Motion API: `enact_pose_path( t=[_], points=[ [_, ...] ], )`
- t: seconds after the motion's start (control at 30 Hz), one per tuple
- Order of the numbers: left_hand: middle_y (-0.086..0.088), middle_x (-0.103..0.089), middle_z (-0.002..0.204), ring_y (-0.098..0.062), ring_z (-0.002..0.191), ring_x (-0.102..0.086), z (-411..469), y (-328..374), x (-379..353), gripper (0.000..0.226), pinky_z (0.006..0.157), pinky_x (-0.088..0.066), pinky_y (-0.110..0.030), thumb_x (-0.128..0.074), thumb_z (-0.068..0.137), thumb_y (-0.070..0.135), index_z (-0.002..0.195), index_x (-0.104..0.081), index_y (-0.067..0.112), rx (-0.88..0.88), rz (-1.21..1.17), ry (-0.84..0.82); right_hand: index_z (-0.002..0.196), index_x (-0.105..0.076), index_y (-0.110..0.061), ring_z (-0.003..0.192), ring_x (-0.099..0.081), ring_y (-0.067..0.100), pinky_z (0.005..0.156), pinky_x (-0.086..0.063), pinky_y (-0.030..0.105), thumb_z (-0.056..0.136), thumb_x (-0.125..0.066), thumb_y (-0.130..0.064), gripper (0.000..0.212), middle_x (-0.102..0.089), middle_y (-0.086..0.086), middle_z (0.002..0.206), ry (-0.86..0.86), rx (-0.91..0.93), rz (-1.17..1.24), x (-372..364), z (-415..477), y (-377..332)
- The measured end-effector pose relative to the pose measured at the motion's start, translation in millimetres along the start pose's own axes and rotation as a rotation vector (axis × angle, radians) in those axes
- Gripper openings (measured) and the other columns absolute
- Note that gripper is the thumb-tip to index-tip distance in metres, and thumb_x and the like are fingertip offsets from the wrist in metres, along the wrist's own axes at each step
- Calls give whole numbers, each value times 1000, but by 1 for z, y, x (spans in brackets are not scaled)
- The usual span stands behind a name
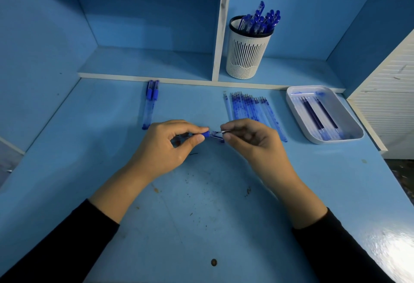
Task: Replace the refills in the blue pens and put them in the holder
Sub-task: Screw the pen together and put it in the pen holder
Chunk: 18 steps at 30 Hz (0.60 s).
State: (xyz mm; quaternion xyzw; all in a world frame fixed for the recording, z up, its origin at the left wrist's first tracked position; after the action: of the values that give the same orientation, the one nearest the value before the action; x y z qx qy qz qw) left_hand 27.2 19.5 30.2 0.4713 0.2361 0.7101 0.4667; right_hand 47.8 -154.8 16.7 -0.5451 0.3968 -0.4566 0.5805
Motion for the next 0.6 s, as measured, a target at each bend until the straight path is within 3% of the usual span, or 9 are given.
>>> enact_pose_path(
  t=[0.13,0.23,0.4,0.6],
  points=[
    [14,-72,87,-6,79,-65,0,-1,0,19,72,-50,-14,-73,85,13,101,-74,24,-3,23,10,95,-72,-12,76,-63,3,72,-47,13,88,-68,-4,12,-71,-6,82,65,-35,-1,16,0,5],
    [18,-70,88,-3,80,-65,-1,-1,-1,16,73,-48,-12,-72,86,15,101,-76,18,-19,52,4,90,-69,-10,74,-62,5,71,-46,13,86,-68,1,11,-67,-2,80,66,-18,-141,24,1,9],
    [11,-72,91,-6,82,-66,-2,0,-4,15,73,-50,-15,-71,87,17,102,-76,18,-41,64,-11,84,-67,-18,68,-60,4,68,-45,11,83,-71,-4,15,-66,-5,75,41,1,-441,26,1,15],
    [8,-73,92,-10,84,-68,-3,-2,-10,17,74,-55,-27,-70,87,19,103,-76,19,-25,51,-36,88,-70,-13,70,-56,7,68,-43,7,82,-68,-2,13,-61,-4,76,4,120,-652,13,0,3]
  ],
)
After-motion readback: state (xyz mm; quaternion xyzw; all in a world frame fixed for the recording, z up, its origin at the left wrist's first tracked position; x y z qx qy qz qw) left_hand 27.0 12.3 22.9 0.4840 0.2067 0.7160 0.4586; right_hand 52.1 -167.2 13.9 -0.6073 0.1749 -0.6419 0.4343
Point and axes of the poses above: each hand's wrist, its own z-axis towards the middle knuckle, its own x-axis out of the back of the hand, y = z × x, the point moved 9 cm from there along z, towards the middle knuckle
